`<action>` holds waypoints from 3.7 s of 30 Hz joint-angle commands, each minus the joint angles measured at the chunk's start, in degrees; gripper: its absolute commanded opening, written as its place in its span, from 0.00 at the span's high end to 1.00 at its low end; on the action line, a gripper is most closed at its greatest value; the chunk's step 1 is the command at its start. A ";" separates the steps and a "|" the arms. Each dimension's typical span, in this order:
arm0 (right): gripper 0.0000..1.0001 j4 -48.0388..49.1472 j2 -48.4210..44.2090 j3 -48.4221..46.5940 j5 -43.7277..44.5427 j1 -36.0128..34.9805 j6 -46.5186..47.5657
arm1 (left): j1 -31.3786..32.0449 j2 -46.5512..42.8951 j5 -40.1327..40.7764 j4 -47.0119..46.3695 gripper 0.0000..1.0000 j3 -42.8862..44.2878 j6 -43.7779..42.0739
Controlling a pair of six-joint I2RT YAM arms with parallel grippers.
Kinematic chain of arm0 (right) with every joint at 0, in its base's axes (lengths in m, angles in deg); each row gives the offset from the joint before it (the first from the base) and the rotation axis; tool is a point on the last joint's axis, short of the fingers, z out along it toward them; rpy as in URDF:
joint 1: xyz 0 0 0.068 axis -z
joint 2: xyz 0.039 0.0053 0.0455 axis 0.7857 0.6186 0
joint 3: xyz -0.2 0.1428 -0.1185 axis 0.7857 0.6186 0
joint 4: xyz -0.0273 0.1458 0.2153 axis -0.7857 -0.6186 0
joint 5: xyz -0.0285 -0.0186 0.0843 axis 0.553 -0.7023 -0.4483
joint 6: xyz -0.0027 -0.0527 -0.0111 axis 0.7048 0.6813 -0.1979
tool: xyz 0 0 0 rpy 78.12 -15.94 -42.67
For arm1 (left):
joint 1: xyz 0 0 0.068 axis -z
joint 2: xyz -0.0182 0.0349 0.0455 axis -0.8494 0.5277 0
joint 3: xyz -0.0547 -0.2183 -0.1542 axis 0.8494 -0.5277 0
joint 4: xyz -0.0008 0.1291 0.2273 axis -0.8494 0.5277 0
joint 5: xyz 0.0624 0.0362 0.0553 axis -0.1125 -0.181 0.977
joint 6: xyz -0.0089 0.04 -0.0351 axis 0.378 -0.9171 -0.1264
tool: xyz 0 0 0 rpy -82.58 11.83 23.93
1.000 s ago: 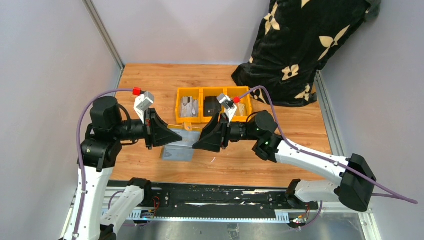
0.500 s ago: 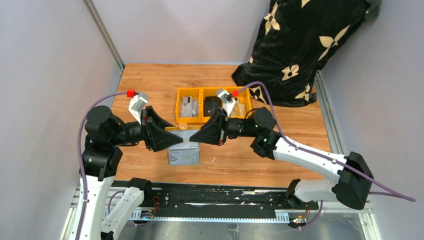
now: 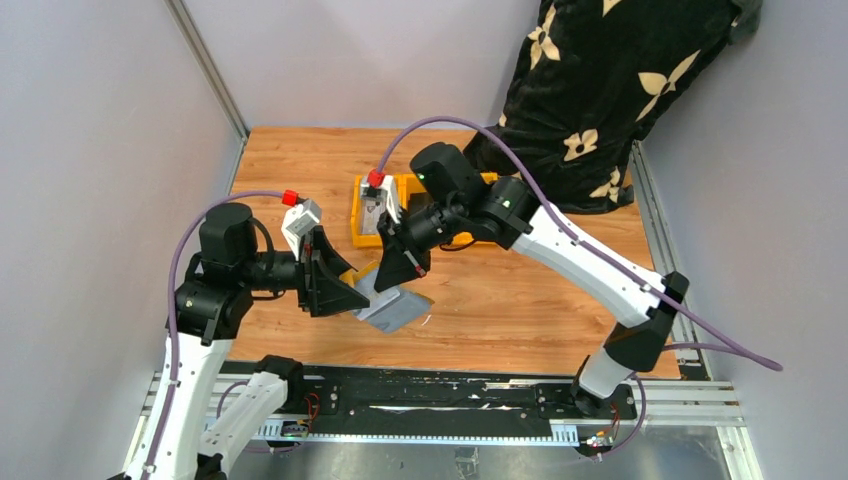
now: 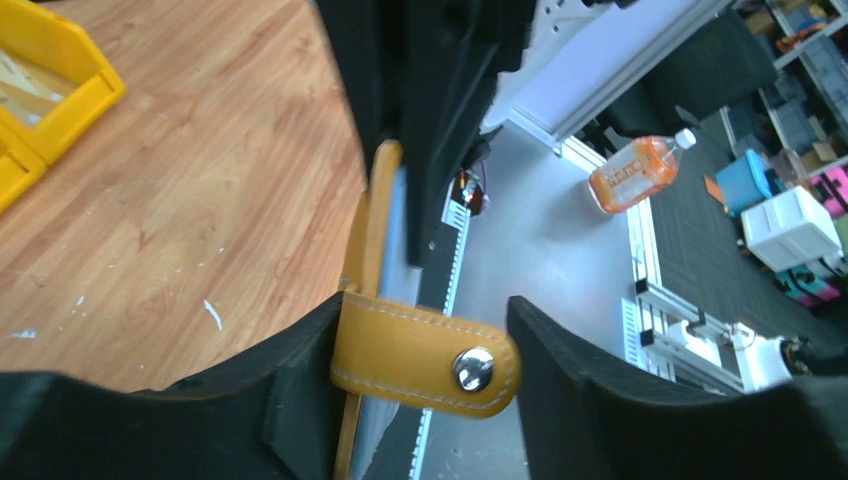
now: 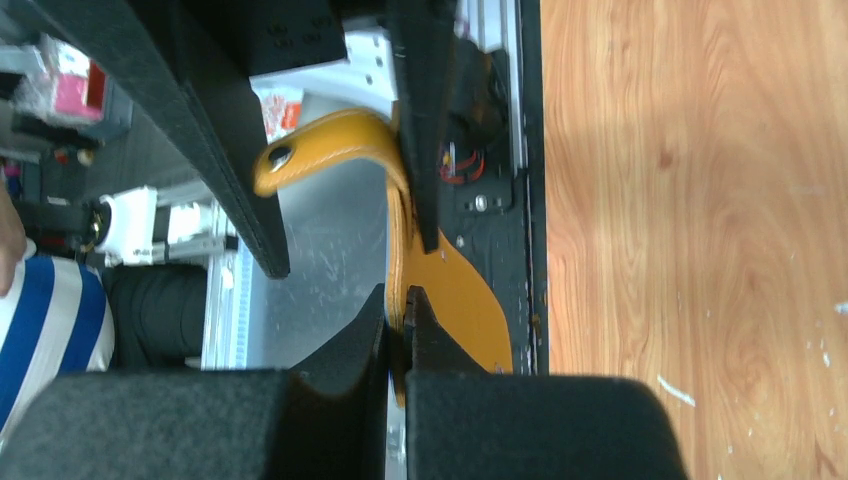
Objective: Take the credit cards out of the card holder
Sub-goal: Remove the credit card from the card holder.
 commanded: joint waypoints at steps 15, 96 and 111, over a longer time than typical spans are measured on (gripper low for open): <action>0.99 -23.90 9.96 -20.62 1.93 -5.50 12.46 | 5.59 0.73 4.34 8.83 0.88 -1.58 -10.83; 0.43 49.16 -30.38 38.11 5.61 6.19 -26.17 | 6.47 4.03 5.22 2.58 1.00 -1.11 -0.15; 0.47 64.85 -25.31 47.70 6.53 2.85 -38.48 | 6.47 1.28 4.40 -6.27 1.00 -1.84 9.64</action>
